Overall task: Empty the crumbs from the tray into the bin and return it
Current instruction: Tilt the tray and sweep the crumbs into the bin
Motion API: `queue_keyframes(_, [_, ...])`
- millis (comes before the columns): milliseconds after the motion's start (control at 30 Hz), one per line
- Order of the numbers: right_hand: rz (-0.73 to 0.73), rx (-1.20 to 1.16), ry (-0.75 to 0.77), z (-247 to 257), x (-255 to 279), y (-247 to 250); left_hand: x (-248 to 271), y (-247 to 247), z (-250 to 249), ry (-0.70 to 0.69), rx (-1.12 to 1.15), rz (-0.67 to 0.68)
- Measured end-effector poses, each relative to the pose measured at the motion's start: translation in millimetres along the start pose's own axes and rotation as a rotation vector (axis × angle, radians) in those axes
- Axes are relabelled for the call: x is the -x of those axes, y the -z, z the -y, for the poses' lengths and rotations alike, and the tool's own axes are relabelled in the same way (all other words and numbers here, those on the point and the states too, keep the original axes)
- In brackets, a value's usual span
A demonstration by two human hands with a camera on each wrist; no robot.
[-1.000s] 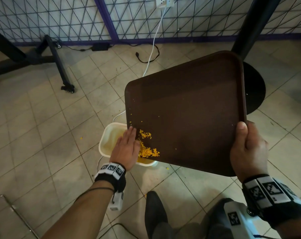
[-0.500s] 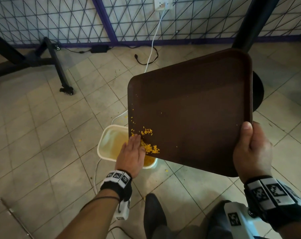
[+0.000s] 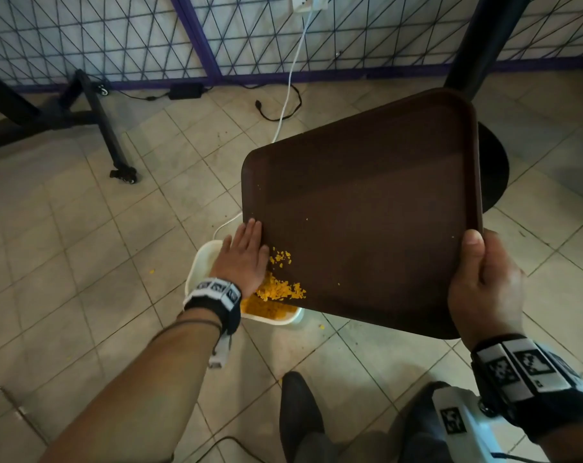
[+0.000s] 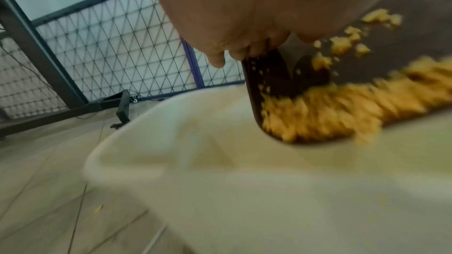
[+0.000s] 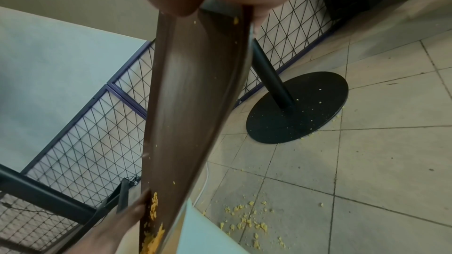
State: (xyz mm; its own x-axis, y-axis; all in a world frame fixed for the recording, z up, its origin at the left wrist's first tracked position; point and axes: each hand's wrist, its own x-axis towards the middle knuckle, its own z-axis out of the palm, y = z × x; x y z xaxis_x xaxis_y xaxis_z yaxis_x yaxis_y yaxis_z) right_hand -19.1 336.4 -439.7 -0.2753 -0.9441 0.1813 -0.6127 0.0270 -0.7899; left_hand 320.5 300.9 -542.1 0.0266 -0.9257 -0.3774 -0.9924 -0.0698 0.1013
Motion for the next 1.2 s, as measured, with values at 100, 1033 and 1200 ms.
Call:
queue_keyframes(100, [-0.004, 0.001, 0.004, 2, 1, 1, 44, -33, 2, -0.038, 0.039, 0.072])
queue_keyframes(1033, [0.006, 0.019, -0.027, 2, 1, 3, 44, -46, -55, 0.031, 0.22, -0.125])
queue_keyframes(1200, [0.001, 0.026, -0.062, 3, 0, 4, 63, -55, -37, 0.11, 0.164, -0.028])
